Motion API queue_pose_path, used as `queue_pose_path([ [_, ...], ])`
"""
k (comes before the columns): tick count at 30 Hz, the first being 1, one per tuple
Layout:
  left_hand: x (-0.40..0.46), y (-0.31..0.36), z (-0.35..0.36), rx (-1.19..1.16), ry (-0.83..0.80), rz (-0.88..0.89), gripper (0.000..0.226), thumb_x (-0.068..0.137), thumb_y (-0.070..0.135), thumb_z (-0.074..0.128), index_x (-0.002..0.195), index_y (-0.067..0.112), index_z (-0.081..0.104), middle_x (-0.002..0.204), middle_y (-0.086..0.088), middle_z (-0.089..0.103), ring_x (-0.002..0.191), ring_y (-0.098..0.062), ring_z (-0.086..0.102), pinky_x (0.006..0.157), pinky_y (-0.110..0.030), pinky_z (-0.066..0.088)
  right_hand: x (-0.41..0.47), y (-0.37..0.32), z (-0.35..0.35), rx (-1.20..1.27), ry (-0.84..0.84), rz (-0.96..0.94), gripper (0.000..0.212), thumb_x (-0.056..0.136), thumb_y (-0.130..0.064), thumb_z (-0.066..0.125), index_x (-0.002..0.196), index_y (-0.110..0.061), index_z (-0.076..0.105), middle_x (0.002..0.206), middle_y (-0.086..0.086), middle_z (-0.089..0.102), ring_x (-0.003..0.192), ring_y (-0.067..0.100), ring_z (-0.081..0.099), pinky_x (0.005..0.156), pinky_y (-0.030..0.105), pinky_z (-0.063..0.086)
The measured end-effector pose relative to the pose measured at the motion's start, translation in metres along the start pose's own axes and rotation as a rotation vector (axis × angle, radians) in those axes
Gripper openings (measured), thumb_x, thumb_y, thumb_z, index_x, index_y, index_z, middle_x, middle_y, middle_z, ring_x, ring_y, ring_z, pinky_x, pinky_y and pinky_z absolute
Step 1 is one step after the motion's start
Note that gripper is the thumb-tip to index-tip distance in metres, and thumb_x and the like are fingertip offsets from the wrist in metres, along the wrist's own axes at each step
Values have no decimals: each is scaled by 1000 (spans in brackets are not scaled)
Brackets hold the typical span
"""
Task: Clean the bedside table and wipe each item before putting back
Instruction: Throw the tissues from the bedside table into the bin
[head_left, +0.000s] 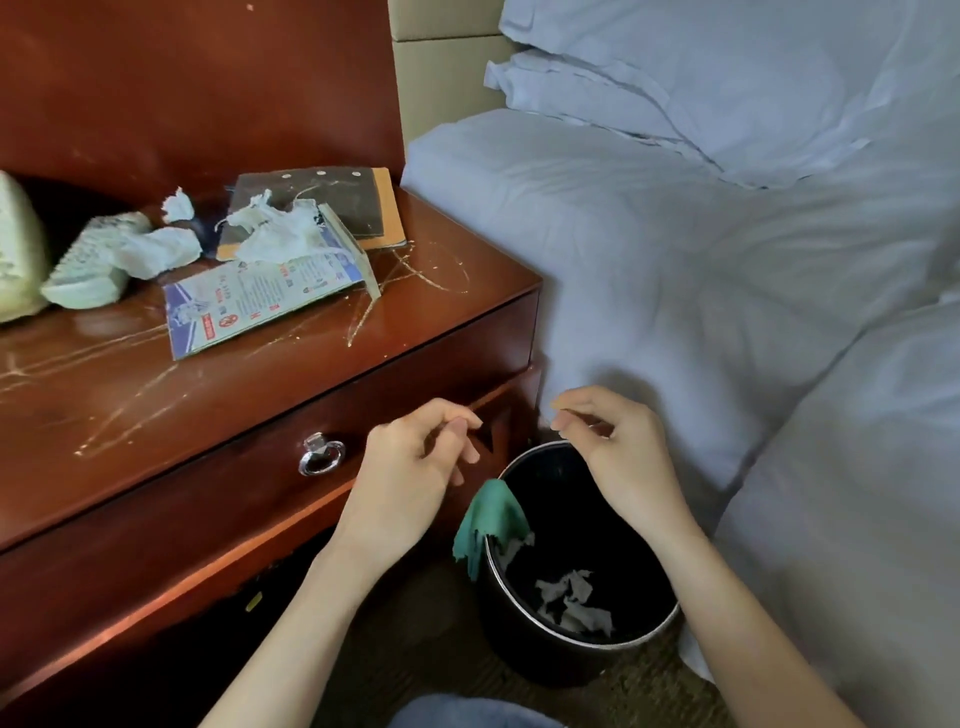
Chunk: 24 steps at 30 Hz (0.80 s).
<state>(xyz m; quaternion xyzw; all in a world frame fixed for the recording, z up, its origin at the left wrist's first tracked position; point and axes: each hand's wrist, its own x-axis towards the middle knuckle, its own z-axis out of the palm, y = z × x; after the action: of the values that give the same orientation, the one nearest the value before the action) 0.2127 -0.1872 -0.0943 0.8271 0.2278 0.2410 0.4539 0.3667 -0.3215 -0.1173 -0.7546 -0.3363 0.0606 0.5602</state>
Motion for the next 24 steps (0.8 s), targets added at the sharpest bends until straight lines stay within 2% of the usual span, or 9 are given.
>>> queue_pose_path([
  [4,-5,22,-37,-5,99,71,24,99,18,47,90,30,66,69,8,66,51,-3,57,52,-11,42,22,-41,15,65,-72,-108,31,83,-8,65,76,-38,68,76,-18,71,74,-3,65,68,11,45],
  [8,-4,36,-76,90,180,105,22,98,19,49,88,29,65,66,8,65,49,-5,57,50,-9,42,41,-85,31,92,-127,-242,21,80,-20,63,81,-41,68,79,-14,71,81,5,66,77,23,49],
  [13,4,41,-121,187,294,110,21,96,15,51,83,24,65,60,7,64,47,-3,56,52,-8,41,62,-124,51,42,-196,-386,29,85,-12,66,78,-40,66,83,-21,70,82,1,64,77,16,48],
  [15,10,41,-139,268,333,106,21,95,17,50,81,26,63,60,10,64,48,-4,57,54,-15,44,70,-138,58,27,-209,-449,31,85,-9,65,78,-40,65,82,-20,69,78,-1,64,75,12,47],
  [17,16,39,-157,342,376,92,20,95,19,49,83,27,63,60,11,65,51,-4,58,59,-27,49,79,-149,67,18,-220,-485,26,84,-7,64,81,-32,68,79,-17,69,74,-2,62,70,6,45],
  [20,27,34,-180,438,425,68,20,95,23,46,87,26,63,65,10,66,58,-3,59,62,-31,50,94,-161,81,-8,-248,-509,19,84,-5,64,84,-23,70,77,-13,68,71,-4,58,66,4,42],
  [24,45,24,-202,591,432,31,16,96,24,46,89,24,60,69,6,62,61,-17,53,60,-35,47,118,-170,101,-103,-320,-570,18,86,-7,64,89,-24,68,81,-15,61,76,-7,55,69,4,41],
])
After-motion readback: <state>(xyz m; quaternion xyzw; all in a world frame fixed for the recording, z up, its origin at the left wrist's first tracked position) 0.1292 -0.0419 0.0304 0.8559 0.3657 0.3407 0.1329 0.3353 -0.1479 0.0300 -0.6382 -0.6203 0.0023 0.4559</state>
